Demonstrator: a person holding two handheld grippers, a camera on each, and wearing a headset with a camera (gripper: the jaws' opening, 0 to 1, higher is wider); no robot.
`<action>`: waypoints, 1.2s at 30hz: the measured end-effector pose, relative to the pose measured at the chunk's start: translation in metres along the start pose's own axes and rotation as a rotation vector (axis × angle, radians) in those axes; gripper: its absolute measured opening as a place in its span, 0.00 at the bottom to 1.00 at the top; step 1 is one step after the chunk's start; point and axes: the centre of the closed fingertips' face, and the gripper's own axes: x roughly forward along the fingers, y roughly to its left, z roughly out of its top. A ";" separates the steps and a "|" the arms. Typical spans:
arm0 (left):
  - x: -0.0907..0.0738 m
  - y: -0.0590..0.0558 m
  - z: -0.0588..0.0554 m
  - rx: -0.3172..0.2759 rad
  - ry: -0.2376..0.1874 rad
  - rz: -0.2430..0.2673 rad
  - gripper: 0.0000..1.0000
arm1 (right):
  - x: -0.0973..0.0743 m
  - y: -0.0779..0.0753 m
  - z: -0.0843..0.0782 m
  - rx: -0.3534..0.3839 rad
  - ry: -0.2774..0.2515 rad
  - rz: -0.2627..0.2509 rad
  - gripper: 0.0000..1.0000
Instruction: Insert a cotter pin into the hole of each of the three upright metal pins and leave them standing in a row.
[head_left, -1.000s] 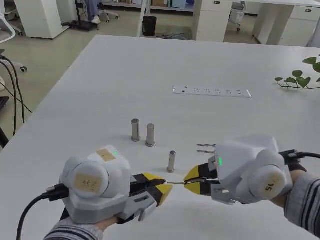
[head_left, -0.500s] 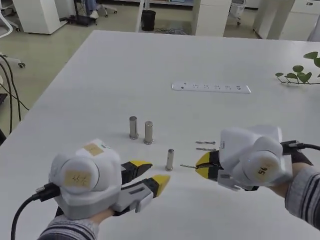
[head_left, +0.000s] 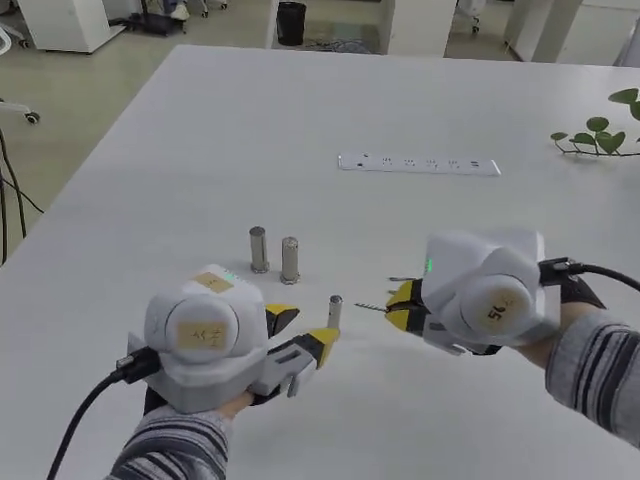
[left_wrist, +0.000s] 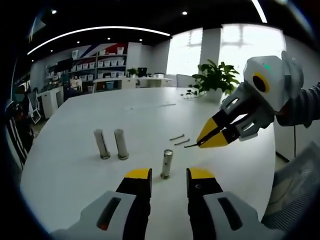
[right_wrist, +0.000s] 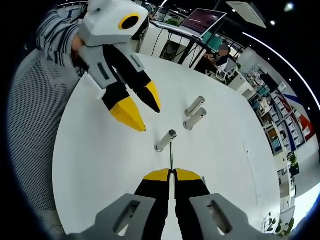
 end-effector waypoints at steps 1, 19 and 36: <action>0.003 0.000 -0.003 -0.009 0.012 0.001 0.25 | 0.002 -0.002 -0.001 0.009 0.003 -0.003 0.00; 0.041 0.004 -0.010 0.046 0.032 0.016 0.20 | 0.016 -0.001 0.004 -0.010 0.008 0.036 0.00; 0.050 0.003 -0.010 0.050 0.026 0.014 0.10 | 0.019 -0.001 0.000 -0.031 0.040 0.038 0.00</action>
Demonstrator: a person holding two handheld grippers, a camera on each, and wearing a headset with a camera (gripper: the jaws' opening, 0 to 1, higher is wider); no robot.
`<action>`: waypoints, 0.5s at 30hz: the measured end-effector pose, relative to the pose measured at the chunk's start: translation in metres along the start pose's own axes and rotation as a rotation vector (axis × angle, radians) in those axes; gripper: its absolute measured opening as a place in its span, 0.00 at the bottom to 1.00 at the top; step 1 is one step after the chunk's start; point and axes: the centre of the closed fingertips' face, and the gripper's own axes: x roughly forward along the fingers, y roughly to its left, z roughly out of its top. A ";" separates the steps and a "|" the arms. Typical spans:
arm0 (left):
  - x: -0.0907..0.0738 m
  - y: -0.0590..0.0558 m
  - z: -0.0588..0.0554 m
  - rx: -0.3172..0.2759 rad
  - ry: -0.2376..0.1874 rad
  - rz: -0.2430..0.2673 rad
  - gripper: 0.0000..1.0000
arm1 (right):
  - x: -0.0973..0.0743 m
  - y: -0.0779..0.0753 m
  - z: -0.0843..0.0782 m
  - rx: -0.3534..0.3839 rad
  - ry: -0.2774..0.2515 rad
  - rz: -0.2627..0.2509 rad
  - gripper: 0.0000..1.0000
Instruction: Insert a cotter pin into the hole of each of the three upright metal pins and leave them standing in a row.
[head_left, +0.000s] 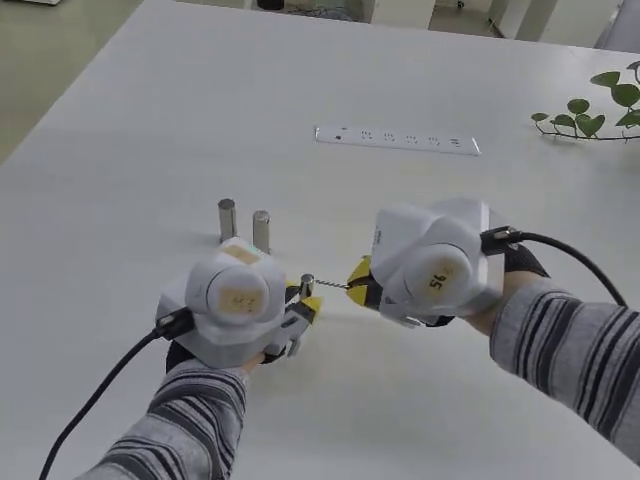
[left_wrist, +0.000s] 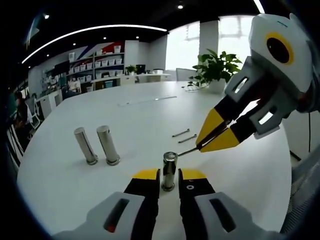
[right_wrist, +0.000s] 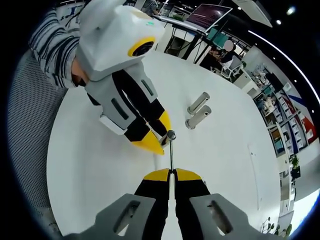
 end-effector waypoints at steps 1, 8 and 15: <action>0.000 0.000 0.000 -0.001 0.000 0.000 0.10 | 0.000 0.000 0.000 0.000 0.000 0.000 0.00; 0.001 0.001 -0.001 0.003 0.008 0.002 0.06 | 0.003 0.002 0.003 -0.002 -0.004 0.009 0.00; 0.002 0.000 -0.001 0.039 0.008 -0.002 0.05 | 0.001 0.000 0.011 -0.009 -0.024 0.005 0.00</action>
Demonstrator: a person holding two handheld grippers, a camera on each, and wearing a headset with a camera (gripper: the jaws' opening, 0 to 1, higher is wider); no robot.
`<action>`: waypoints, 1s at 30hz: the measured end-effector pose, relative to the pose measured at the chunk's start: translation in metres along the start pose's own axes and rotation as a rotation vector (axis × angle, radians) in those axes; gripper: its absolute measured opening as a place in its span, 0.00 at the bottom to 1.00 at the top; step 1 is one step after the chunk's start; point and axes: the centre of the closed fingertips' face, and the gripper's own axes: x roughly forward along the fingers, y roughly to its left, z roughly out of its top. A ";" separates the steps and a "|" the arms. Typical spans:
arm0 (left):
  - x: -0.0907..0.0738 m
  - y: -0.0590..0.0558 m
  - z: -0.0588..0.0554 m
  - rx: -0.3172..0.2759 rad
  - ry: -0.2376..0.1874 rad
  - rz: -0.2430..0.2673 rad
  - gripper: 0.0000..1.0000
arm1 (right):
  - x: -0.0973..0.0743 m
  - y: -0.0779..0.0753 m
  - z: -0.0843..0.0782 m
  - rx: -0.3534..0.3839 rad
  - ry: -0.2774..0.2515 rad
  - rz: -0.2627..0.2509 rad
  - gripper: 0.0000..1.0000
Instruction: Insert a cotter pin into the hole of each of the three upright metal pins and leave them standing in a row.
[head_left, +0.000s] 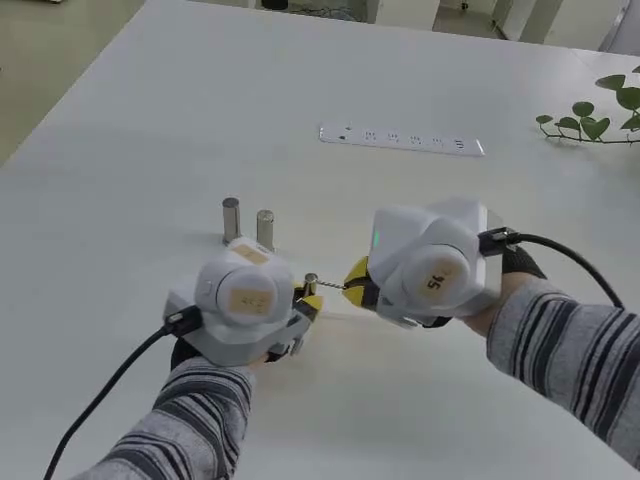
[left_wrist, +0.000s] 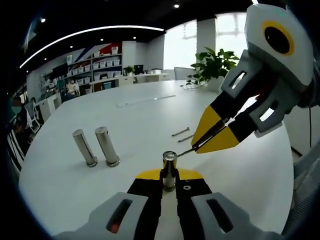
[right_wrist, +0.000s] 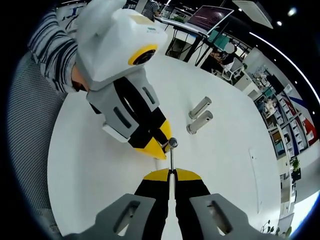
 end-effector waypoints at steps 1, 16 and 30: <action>0.000 0.000 0.000 0.003 0.000 -0.001 0.05 | 0.000 0.000 0.001 -0.004 -0.002 -0.001 0.00; 0.001 -0.001 -0.001 0.003 -0.013 -0.003 0.05 | 0.010 0.001 0.016 -0.043 -0.014 0.011 0.00; 0.002 0.000 -0.001 -0.008 -0.016 0.007 0.05 | 0.014 0.000 0.019 -0.010 -0.012 0.001 0.00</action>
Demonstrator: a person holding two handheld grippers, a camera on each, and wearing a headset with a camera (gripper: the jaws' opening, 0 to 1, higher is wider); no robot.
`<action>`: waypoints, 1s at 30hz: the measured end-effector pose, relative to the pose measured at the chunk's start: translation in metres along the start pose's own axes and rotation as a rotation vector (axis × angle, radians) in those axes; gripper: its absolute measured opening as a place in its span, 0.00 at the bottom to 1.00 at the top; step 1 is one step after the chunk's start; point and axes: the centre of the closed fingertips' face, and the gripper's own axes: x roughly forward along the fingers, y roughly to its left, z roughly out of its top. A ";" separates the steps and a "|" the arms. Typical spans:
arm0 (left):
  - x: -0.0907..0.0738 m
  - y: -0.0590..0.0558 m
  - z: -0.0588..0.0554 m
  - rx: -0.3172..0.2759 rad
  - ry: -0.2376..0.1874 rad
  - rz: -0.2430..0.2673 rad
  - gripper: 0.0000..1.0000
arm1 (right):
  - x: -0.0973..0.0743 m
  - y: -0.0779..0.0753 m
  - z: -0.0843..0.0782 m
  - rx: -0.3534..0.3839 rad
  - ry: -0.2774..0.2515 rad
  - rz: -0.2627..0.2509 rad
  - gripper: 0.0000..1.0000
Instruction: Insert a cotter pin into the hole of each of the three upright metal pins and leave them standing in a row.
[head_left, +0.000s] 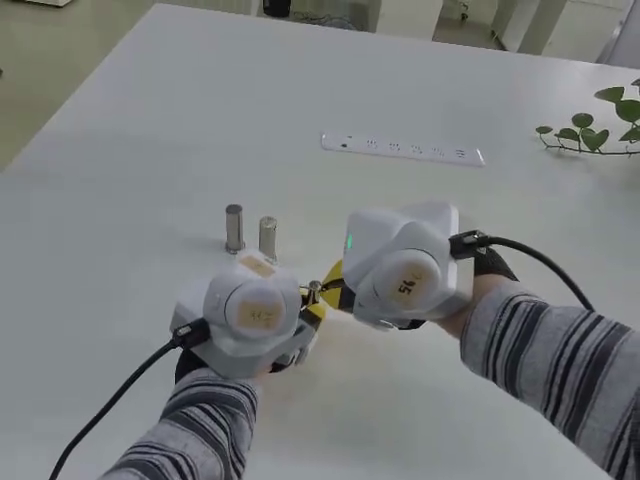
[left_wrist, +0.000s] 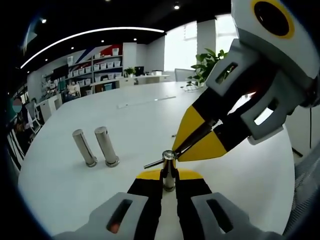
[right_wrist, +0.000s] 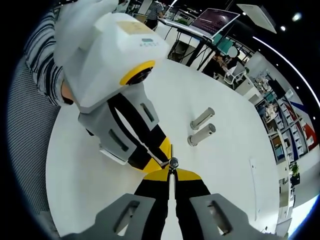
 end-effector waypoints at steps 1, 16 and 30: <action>0.000 0.000 0.000 0.000 0.000 -0.001 0.05 | 0.000 0.000 0.000 0.009 -0.004 -0.003 0.00; -0.004 0.013 -0.002 0.004 0.008 0.013 0.05 | -0.015 0.002 -0.030 0.513 -0.046 -0.101 0.13; -0.018 0.052 -0.002 -0.014 0.015 0.091 0.05 | -0.028 0.009 -0.043 0.635 -0.099 -0.133 0.22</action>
